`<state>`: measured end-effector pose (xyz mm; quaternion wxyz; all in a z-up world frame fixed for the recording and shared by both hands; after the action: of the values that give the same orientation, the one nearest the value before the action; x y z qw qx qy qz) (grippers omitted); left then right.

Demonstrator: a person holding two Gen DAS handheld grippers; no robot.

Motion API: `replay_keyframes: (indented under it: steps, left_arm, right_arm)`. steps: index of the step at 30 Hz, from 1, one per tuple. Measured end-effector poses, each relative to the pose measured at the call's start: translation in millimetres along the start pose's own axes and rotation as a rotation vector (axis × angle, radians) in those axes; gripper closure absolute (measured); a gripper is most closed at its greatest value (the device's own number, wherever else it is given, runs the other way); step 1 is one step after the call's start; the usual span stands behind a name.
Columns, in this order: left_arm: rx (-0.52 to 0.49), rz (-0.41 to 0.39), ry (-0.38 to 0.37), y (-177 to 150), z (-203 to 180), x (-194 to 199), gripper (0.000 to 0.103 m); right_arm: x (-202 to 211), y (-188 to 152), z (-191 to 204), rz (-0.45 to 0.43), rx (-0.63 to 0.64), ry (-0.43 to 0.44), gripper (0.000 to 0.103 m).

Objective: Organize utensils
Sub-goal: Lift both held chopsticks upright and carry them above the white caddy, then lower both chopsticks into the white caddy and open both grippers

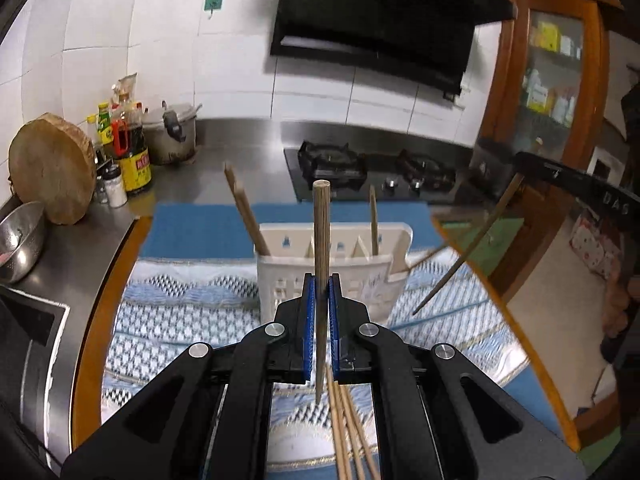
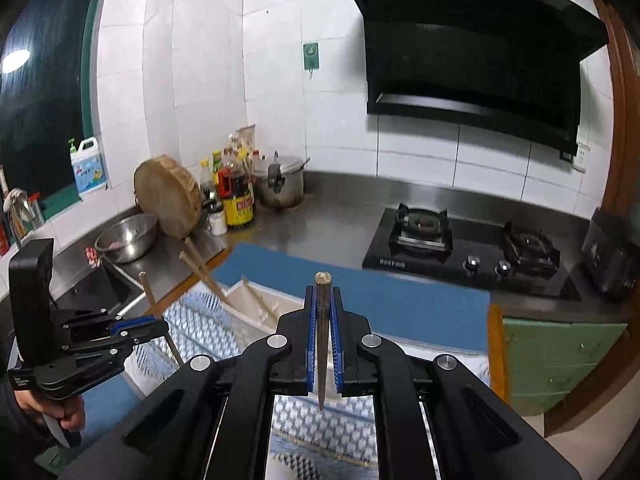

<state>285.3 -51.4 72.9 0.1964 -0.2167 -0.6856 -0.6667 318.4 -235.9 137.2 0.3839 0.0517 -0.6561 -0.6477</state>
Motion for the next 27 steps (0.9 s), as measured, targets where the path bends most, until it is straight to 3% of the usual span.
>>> replay_keyframes:
  steps: [14, 20, 27]
  left_arm:
    - [0.158, -0.198, 0.009, 86, 23, 6, 0.098]
    - [0.203, -0.234, 0.047, 92, 33, -9, 0.098]
    - [0.262, -0.269, 0.004, 93, 37, -9, 0.098]
  right_arm:
    - [-10, 63, 14, -0.089, 0.116, -0.031, 0.096]
    - [-31, 53, 12, -0.067, 0.111, -0.031, 0.096]
    - [-48, 32, 1, -0.024, 0.078, -0.032, 0.096]
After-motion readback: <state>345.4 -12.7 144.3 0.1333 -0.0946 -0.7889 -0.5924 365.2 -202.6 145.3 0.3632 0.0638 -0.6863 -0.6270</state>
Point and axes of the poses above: each gripper's, at about its wrist camera, not at the fingertips, and x roughly against the way its jaws point, z to its left, y to its top, the point moved 8 cm from there along -x, roughly the way its jaws point, and after that the axes turned 12 degrees about y, right-handed, at the moved point
